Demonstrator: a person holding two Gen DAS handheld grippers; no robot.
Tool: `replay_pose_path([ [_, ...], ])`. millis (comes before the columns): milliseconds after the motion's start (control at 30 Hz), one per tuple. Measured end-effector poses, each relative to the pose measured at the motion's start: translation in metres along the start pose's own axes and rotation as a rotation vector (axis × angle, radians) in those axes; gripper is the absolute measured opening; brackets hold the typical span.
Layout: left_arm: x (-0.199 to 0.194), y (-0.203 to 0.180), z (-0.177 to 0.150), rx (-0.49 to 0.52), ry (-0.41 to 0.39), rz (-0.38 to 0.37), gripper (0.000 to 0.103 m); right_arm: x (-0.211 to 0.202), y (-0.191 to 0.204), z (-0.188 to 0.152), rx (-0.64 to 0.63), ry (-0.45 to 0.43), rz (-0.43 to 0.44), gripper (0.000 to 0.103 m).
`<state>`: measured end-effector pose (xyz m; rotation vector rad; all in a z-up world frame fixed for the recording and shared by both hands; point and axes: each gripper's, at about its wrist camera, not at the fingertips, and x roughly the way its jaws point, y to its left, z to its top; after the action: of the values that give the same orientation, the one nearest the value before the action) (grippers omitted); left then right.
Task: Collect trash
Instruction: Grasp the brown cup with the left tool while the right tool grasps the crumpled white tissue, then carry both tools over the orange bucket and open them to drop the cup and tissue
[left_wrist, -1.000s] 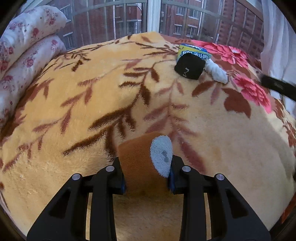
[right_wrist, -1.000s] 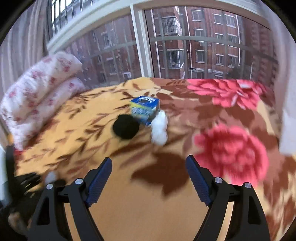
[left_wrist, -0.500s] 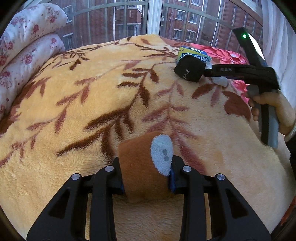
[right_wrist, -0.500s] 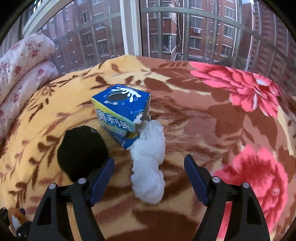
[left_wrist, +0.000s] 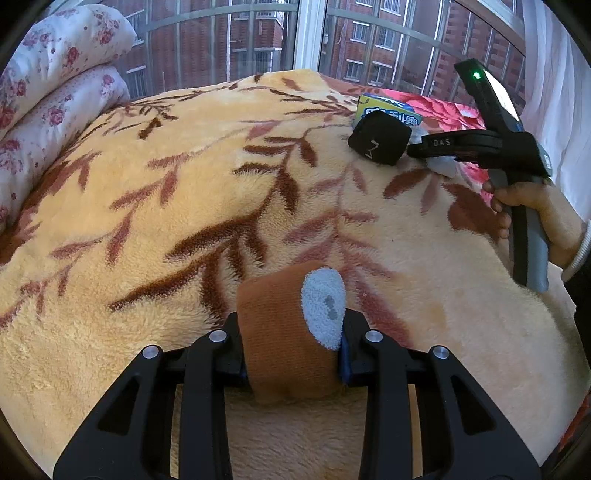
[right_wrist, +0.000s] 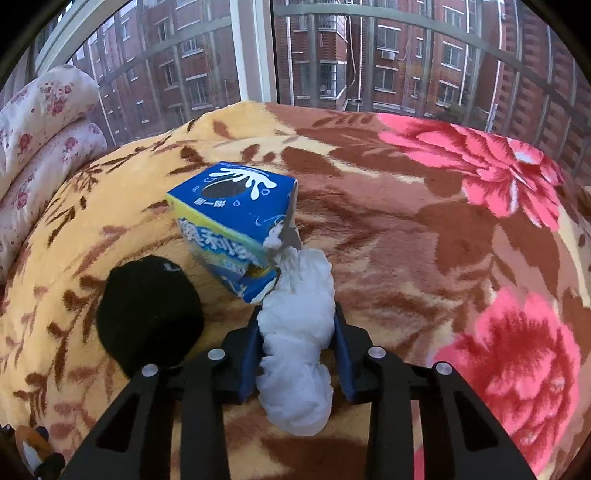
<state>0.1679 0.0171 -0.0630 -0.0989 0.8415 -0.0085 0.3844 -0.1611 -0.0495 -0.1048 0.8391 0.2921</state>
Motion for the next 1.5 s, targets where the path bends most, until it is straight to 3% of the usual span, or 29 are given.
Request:
replay_pose_path([
  [533, 0.000, -0.001, -0.001, 0.000, -0.009, 0.013, 0.032, -0.069, -0.008, -0.077, 0.048, 0.076, 0.027, 0.035],
  [833, -0.022, 0.003, -0.009, -0.006, -0.040, -0.041, 0.032, -0.172, 0.012, -0.155, 0.059, -0.036, 0.115, 0.035],
  [967, -0.065, -0.010, -0.036, 0.058, -0.040, -0.088, 0.032, -0.233, 0.032, -0.204, -0.006, -0.113, 0.134, 0.035],
  [1133, -0.132, -0.037, -0.087, 0.191, -0.086, -0.131, 0.032, -0.286, 0.054, -0.264, -0.047, -0.141, 0.194, 0.035],
  [1333, -0.162, -0.040, -0.139, 0.209, -0.032, -0.165, 0.032, -0.315, 0.075, -0.327, -0.048, -0.102, 0.279, 0.035],
  [1500, -0.159, -0.041, -0.179, 0.265, 0.035, -0.154, 0.032, -0.310, 0.096, -0.371, -0.118, -0.015, 0.278, 0.035],
])
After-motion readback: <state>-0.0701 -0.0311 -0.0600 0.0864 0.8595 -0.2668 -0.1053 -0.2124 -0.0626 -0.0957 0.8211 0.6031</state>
